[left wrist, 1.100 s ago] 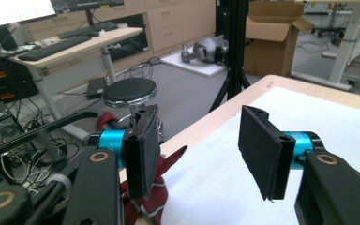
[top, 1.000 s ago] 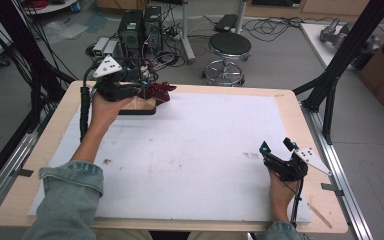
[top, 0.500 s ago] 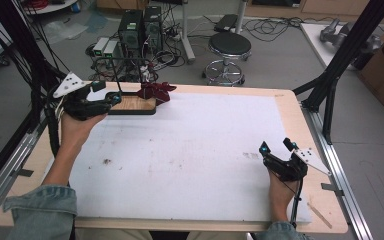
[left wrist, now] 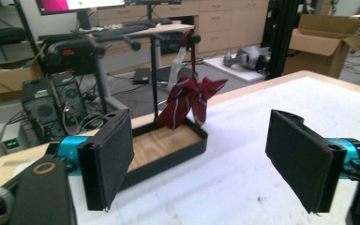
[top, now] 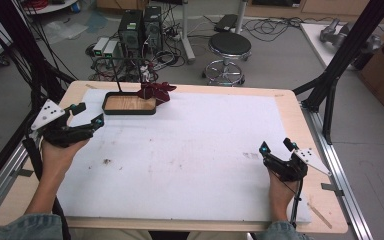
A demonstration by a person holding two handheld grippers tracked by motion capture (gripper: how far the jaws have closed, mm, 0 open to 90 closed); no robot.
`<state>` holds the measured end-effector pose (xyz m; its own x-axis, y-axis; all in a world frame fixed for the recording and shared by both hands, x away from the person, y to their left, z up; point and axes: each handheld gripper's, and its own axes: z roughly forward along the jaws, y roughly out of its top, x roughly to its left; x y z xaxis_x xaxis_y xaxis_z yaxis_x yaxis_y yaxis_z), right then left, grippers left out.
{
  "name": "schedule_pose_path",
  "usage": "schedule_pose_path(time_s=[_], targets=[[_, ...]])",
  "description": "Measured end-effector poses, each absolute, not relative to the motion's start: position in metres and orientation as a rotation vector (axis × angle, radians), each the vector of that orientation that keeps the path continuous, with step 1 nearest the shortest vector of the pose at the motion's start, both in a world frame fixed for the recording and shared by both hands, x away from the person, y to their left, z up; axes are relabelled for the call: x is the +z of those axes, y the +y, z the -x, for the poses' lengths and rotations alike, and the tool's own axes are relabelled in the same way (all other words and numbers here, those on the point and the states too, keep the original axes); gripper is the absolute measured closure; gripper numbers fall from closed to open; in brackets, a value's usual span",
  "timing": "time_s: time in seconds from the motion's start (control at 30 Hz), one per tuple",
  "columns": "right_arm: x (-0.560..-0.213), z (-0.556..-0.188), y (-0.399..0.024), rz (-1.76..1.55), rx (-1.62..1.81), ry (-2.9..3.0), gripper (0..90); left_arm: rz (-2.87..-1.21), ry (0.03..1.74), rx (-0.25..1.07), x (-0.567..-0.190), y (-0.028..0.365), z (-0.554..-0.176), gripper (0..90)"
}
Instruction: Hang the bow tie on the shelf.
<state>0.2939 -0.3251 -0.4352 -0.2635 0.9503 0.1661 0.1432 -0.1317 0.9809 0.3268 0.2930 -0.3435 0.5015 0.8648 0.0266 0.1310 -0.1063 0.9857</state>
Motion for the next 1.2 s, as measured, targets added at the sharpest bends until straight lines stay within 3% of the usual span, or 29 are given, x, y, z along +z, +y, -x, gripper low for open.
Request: schedule_pose_path(time_s=[0.7, 1.2], targets=[[-0.435, -0.294, -0.322, -1.265, 1.467, 1.448, 10.2, -1.605, 0.949, 0.811, -0.396, 0.306, -0.285, 20.5], [-0.435, -0.294, -0.321, -1.255, 1.458, 1.457, 10.2, -1.615, 0.967, 0.834, -0.41, 0.308, -0.28, 20.5]])
